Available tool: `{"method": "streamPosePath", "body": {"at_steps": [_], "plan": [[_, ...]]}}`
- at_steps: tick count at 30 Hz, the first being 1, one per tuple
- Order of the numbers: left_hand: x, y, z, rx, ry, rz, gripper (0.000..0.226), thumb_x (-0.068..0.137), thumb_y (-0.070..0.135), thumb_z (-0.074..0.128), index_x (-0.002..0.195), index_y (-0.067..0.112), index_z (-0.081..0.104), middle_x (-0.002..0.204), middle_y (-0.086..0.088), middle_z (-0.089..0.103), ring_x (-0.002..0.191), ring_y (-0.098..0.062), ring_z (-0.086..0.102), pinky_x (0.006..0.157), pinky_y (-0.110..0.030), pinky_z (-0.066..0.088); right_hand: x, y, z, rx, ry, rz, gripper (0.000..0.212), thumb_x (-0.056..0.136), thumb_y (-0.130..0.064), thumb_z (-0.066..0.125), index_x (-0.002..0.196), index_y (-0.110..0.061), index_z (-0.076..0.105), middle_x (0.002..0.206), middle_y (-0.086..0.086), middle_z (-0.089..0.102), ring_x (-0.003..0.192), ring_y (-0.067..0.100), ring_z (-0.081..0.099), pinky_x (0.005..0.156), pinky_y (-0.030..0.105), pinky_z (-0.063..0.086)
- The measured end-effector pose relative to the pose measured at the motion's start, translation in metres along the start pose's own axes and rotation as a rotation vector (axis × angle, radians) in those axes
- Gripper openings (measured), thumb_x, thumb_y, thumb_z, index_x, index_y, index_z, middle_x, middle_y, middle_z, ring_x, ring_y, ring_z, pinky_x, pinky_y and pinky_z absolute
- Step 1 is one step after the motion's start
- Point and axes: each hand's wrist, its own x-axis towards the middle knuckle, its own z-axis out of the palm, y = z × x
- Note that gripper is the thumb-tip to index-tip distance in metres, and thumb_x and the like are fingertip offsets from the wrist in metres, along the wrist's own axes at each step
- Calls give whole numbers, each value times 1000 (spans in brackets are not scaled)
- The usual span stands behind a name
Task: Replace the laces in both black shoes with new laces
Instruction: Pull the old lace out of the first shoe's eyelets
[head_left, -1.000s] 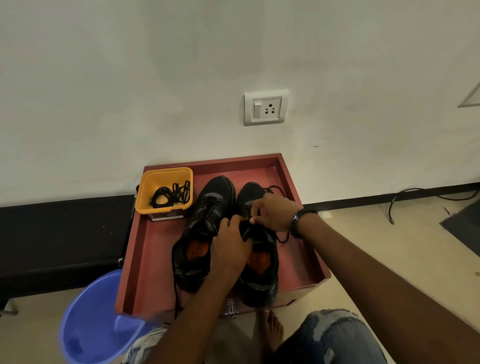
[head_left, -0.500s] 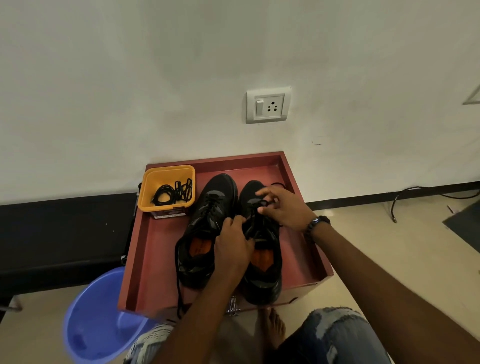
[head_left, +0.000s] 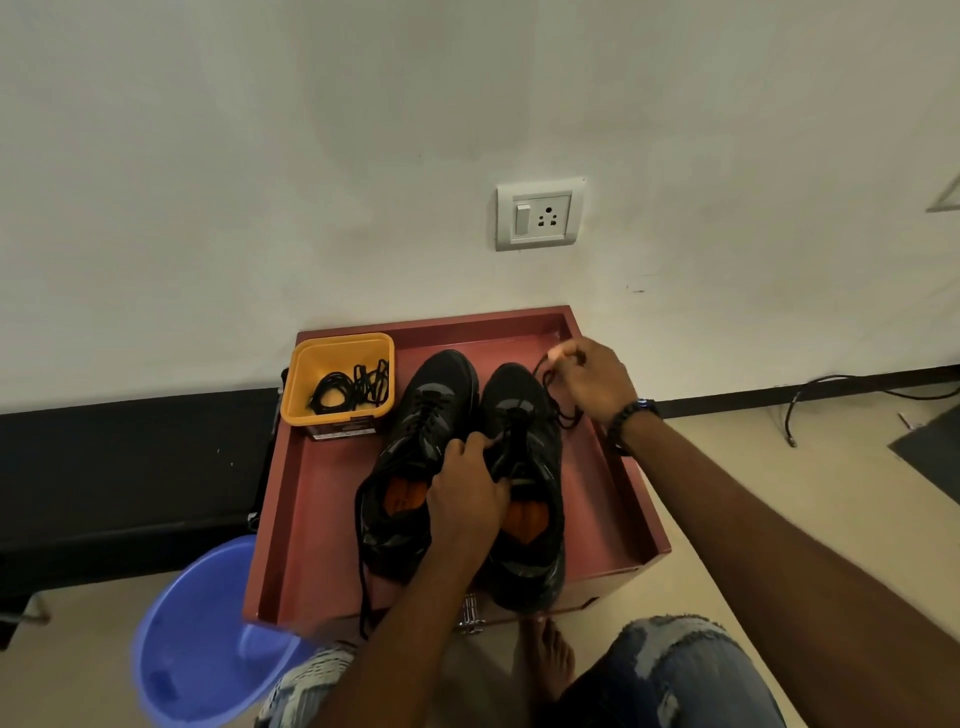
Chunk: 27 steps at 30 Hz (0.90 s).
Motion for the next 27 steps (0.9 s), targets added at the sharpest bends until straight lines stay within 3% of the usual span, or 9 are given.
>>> {"method": "streamPosePath", "body": {"at_steps": [1,3,5,8,11,16,20,23,27], "plan": [[0,0,0,10,-5,-1,39,88,26,66,125,27,54,117,3,52,103,-24,61,85,-37,52,-2,8,0,-55,-53,30,2,94,-23,62,92,-24,63,103,-2,67,92,13,59,81,27,44],[1,0,0,26,-6,-4,39,89,26,65,126,26,53,118,3,51,104,-23,61,84,-35,49,-9,14,1,-171,-150,-80,27,89,-21,69,114,-20,59,117,3,61,106,17,57,88,28,44],[1,1,1,18,6,-8,39,90,26,63,127,25,53,119,2,51,104,-23,60,85,-36,50,-16,5,4,-302,-259,-318,44,88,-23,69,130,-26,54,131,1,53,120,19,51,101,33,43],[-2,2,2,-2,14,-4,40,90,27,65,127,23,53,119,1,49,106,-22,59,89,-39,53,-23,-11,15,-765,-425,-624,39,95,-30,59,133,-38,55,142,-10,46,131,16,42,107,42,35],[0,3,1,-14,10,5,39,90,29,66,126,22,53,120,2,48,106,-19,57,87,-31,51,-21,-11,19,-1029,-469,-756,31,99,-33,53,128,-38,60,144,-11,45,134,16,38,106,42,34],[1,2,-2,-31,11,18,29,90,29,64,116,20,56,110,4,51,98,-15,55,77,-25,40,-15,-15,16,-1052,-473,-739,26,98,-34,54,124,-30,56,131,-5,55,121,18,51,102,40,40],[3,5,-2,-78,5,30,32,90,34,67,117,22,56,109,7,46,92,-7,46,77,-22,38,-15,-12,18,-965,-546,-678,50,97,-27,56,143,-39,39,141,-2,44,125,21,47,104,44,42],[0,4,-3,-140,0,33,30,89,36,68,115,24,58,109,8,47,97,-8,51,80,-22,43,-17,-17,22,-1033,-633,-729,47,96,-25,57,141,-38,46,150,-6,37,131,20,41,105,42,40],[-3,-3,0,-176,25,45,26,90,35,69,112,24,62,107,9,49,100,-9,54,82,-21,46,-15,-22,20,-1008,-659,-741,41,98,-21,54,135,-37,52,138,-5,49,122,19,49,95,39,48]]}}
